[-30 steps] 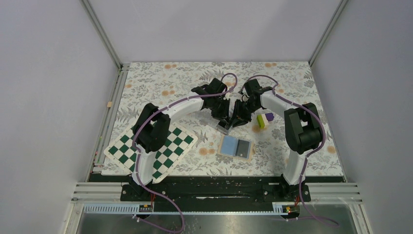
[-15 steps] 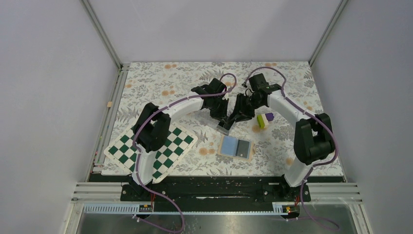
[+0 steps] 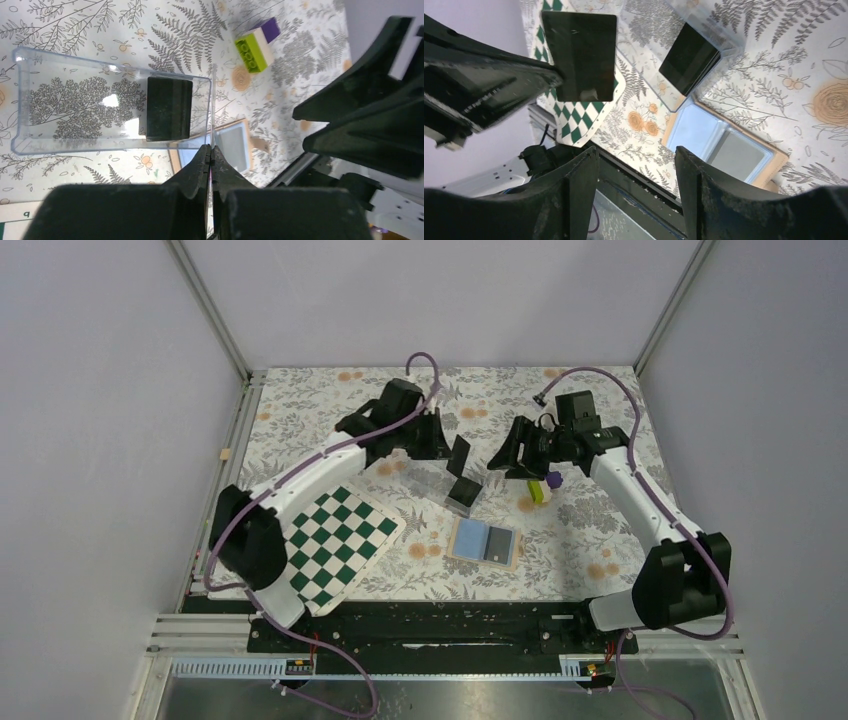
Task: Put the credit cards into the card holder
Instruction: Pick up the credit card from the storage box, then insert the credit card into the card holder.
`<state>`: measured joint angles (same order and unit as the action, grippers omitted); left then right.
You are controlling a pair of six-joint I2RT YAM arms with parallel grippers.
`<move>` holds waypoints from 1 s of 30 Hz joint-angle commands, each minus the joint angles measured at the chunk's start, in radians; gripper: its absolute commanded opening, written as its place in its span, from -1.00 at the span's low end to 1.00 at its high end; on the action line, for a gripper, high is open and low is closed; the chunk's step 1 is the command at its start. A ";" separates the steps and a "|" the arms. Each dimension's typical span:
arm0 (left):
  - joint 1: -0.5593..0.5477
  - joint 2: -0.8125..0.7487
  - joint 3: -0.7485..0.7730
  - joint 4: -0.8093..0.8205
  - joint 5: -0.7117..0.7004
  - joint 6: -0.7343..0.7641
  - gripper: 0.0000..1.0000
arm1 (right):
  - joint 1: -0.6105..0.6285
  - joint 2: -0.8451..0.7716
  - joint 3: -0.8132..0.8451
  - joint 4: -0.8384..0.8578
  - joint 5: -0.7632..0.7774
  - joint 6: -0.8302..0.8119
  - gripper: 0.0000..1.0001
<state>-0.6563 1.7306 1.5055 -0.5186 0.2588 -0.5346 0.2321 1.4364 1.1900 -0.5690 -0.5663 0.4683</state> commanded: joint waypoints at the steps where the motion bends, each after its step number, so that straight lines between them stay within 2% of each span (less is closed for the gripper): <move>1: 0.050 -0.123 -0.137 0.207 0.134 -0.120 -1.00 | -0.020 -0.065 -0.058 0.118 -0.157 0.044 0.28; 4: 0.069 -0.197 -0.264 0.382 0.260 -0.224 -1.00 | -0.023 -0.089 -0.126 0.256 -0.274 0.134 0.23; 7: 0.073 -0.257 -0.362 0.506 0.319 -0.306 -1.00 | -0.023 -0.103 -0.209 0.453 -0.373 0.257 0.13; 13: 0.072 -0.326 -0.449 0.649 0.377 -0.413 -1.00 | -0.023 -0.078 -0.337 0.858 -0.489 0.505 0.00; 15: 0.072 -0.329 -0.459 0.658 0.387 -0.424 -1.00 | -0.023 -0.069 -0.355 0.930 -0.508 0.554 -0.03; 21: 0.072 -0.331 -0.497 0.749 0.407 -0.476 -1.00 | -0.022 -0.061 -0.377 1.003 -0.529 0.601 -0.07; 25: 0.073 -0.330 -0.503 0.753 0.410 -0.477 -1.00 | -0.022 -0.050 -0.412 1.163 -0.552 0.710 -0.35; 28: 0.075 -0.330 -0.505 0.748 0.405 -0.472 -1.00 | -0.022 -0.045 -0.434 1.268 -0.561 0.784 -0.76; 30: 0.075 -0.329 -0.509 0.749 0.405 -0.472 -1.00 | -0.021 -0.046 -0.440 1.278 -0.563 0.792 -1.00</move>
<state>-0.5842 1.4288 1.0046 0.1532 0.6392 -1.0000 0.2108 1.3872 0.7609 0.5461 -1.0859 1.1725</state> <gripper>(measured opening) 0.006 0.080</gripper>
